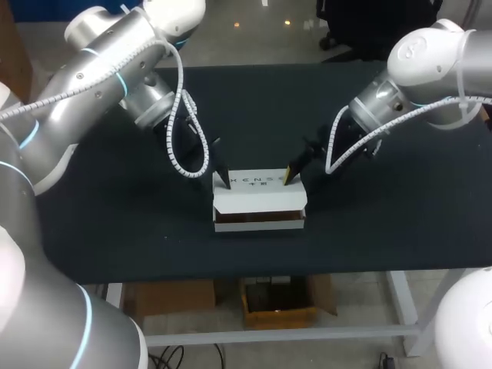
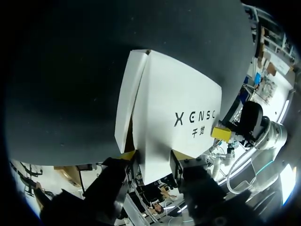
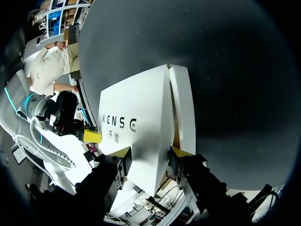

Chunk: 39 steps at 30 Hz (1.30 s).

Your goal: Assemble the packaging by folding the flat box into shape, placing the metal phone stand inside, and closing the box properly

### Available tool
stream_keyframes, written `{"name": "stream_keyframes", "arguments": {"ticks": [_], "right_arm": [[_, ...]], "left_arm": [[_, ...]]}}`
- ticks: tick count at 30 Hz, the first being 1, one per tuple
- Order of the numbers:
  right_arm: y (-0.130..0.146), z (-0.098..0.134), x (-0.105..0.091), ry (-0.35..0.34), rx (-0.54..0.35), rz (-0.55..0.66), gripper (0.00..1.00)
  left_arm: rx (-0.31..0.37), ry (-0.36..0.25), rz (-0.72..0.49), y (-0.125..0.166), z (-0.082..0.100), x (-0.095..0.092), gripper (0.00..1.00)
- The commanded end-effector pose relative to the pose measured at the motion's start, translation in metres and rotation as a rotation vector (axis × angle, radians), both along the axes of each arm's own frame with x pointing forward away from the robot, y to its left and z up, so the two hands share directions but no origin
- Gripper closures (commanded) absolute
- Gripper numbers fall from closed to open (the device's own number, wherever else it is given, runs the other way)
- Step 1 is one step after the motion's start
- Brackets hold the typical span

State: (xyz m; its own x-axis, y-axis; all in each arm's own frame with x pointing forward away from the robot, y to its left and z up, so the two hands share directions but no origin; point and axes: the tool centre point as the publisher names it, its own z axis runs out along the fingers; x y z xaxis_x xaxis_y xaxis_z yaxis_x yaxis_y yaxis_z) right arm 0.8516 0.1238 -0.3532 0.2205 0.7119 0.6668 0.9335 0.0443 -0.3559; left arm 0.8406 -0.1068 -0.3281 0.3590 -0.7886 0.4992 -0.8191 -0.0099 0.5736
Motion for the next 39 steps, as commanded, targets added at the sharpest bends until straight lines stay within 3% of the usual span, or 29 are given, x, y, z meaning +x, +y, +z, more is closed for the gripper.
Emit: {"name": "stream_keyframes", "arguments": {"ticks": [1, 7, 11, 21, 24, 27, 39], "right_arm": [[0.001, 0.000, 0.002, 0.002, 0.000, 0.007, 0.50], [0.001, -0.001, 0.002, 0.000, -0.004, 0.009, 0.50], [0.000, -0.002, 0.002, 0.002, -0.005, 0.009, 0.50], [0.000, -0.005, -0.003, 0.005, -0.011, 0.010, 0.49], [0.000, -0.005, -0.004, 0.005, -0.013, 0.009, 0.48], [0.000, -0.005, -0.005, 0.003, -0.016, 0.009, 0.47], [0.001, -0.005, -0.006, 0.004, -0.017, 0.006, 0.43]], "left_arm": [[0.003, -0.022, 0.020, 0.002, 0.005, -0.008, 0.55], [0.015, -0.038, 0.032, 0.003, 0.009, -0.008, 0.52], [0.017, -0.047, 0.035, 0.005, 0.011, -0.008, 0.40], [0.024, -0.084, 0.040, 0.009, 0.018, -0.002, 0.24], [0.027, -0.100, 0.041, 0.009, 0.021, 0.001, 0.13], [0.030, -0.137, 0.025, 0.007, 0.027, 0.001, 0.00], [0.048, -0.345, -0.088, -0.006, 0.053, -0.014, 0.00]]}}
